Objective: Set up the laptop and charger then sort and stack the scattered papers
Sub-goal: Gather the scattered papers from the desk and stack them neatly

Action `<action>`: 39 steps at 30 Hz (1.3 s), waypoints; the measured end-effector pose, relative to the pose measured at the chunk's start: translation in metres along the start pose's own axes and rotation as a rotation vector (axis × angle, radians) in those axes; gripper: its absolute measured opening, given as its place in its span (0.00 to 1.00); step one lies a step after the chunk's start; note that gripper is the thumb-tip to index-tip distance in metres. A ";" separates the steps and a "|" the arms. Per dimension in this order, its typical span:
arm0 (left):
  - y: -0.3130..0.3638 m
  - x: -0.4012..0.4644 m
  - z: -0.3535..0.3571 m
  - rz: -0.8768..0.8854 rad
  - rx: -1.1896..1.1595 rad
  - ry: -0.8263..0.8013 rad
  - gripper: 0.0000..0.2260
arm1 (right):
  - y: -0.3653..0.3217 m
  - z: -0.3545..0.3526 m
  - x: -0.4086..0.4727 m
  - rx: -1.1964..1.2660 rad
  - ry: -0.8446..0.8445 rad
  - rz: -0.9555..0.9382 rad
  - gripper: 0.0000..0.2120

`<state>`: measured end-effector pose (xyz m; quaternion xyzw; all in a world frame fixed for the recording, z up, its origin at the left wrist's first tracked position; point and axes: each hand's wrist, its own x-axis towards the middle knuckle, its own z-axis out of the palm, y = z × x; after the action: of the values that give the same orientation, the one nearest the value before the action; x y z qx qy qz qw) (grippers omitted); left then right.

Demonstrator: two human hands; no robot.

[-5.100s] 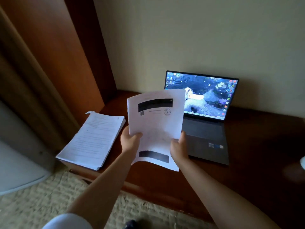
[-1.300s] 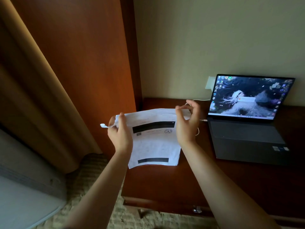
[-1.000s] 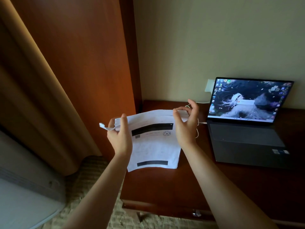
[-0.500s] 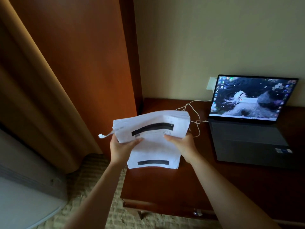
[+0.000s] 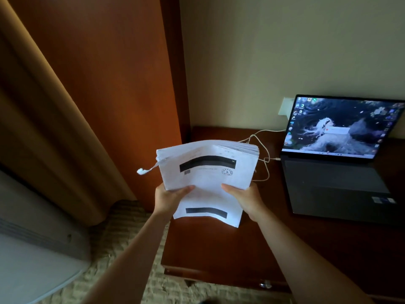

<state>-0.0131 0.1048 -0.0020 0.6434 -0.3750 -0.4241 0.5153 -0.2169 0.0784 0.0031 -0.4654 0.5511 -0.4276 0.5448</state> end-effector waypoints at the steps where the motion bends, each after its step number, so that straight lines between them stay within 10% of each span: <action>1: 0.002 0.001 0.003 0.000 0.023 0.011 0.15 | -0.001 -0.001 0.002 -0.009 0.037 0.000 0.11; 19: 0.044 -0.067 0.211 -0.232 -0.018 -0.537 0.17 | -0.015 -0.243 -0.067 0.051 0.330 0.124 0.13; 39: 0.053 -0.251 0.544 -0.232 0.054 -0.749 0.17 | 0.034 -0.602 -0.159 0.098 0.528 0.101 0.20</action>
<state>-0.6126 0.1380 0.0304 0.4958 -0.4729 -0.6748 0.2742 -0.8241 0.2189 0.0268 -0.2828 0.6754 -0.5324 0.4247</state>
